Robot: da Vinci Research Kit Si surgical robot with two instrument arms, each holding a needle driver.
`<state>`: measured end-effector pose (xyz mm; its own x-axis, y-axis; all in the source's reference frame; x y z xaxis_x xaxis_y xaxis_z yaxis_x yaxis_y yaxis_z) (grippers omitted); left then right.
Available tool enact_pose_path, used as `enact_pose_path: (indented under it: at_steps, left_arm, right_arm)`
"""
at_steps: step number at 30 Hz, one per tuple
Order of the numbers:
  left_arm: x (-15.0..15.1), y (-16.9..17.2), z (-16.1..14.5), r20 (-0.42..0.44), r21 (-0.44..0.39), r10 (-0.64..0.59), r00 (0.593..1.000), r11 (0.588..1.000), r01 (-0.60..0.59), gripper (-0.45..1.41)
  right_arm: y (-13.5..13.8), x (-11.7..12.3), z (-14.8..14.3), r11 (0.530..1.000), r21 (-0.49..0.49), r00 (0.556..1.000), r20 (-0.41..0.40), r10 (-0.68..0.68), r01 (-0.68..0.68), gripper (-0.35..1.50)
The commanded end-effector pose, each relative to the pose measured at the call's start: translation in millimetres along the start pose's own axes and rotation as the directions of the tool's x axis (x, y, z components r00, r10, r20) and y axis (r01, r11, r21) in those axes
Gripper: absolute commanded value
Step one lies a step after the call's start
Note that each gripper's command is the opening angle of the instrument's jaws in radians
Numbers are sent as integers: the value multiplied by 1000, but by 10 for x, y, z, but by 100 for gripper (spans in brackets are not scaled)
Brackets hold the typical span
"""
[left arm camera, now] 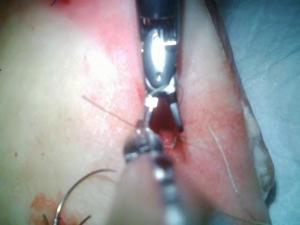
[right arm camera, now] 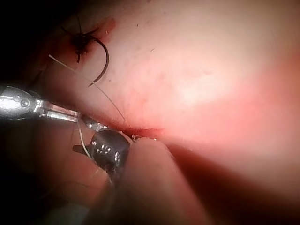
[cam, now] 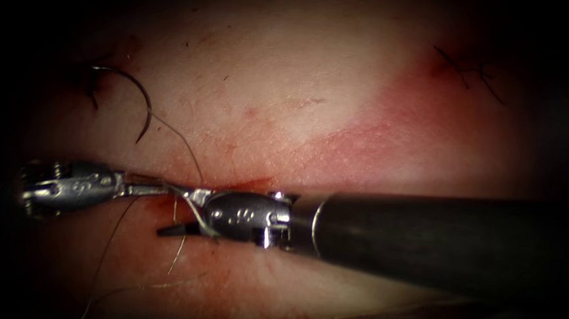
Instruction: Wound Closure
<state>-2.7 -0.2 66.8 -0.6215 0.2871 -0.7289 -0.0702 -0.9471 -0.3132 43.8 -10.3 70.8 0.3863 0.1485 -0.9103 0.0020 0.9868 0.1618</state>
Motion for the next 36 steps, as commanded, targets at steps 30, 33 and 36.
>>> enact_pose_path:
  at_steps: [30,33,36]
  left_arm:
    - [-33,-4,40,-65,-36,25,998,999,-27,-45]
    - [-39,-2,40,-73,-39,32,997,999,-35,-45]
    - [-41,1,44,-87,-54,35,996,998,-40,-45]
  right_arm:
    - [-13,-1,12,997,-76,978,-208,-26,10,127]
    - [-5,14,-3,992,-106,956,-292,28,-61,138]
    - [1,28,-1,986,-97,935,-341,96,-136,147]
